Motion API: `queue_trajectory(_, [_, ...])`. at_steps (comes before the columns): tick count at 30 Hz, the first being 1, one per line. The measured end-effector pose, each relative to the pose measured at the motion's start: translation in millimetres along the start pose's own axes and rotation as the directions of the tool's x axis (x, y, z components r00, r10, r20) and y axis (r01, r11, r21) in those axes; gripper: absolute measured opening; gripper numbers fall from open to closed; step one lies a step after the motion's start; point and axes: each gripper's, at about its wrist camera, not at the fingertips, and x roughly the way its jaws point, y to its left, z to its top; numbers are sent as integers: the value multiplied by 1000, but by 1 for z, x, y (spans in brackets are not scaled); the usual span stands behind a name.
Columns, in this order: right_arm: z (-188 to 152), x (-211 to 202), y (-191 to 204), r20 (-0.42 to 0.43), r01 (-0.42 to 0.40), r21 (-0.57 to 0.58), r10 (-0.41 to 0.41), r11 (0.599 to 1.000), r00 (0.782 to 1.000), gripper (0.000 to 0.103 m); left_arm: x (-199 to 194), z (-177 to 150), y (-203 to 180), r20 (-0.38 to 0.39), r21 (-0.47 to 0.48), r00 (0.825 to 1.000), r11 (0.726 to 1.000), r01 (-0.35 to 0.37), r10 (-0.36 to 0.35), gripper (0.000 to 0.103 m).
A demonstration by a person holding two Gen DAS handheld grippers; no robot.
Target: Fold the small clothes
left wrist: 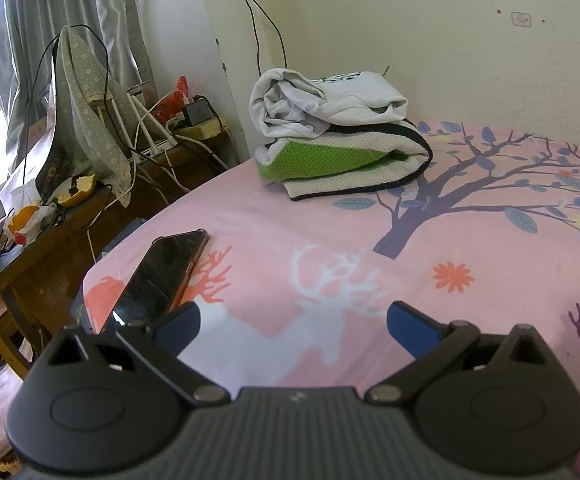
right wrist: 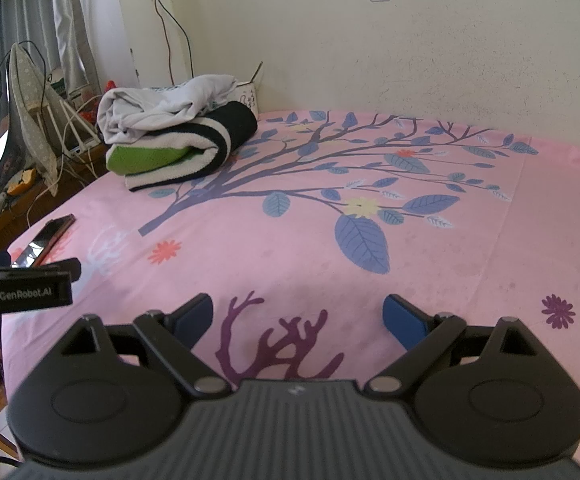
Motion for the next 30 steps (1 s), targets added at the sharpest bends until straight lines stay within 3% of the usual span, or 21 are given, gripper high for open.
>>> queue_trajectory(30, [0,0,0,0,-1,1,1,1000,1000,89,-1,4,0,-1,-1,1000,1000,-1,1,103])
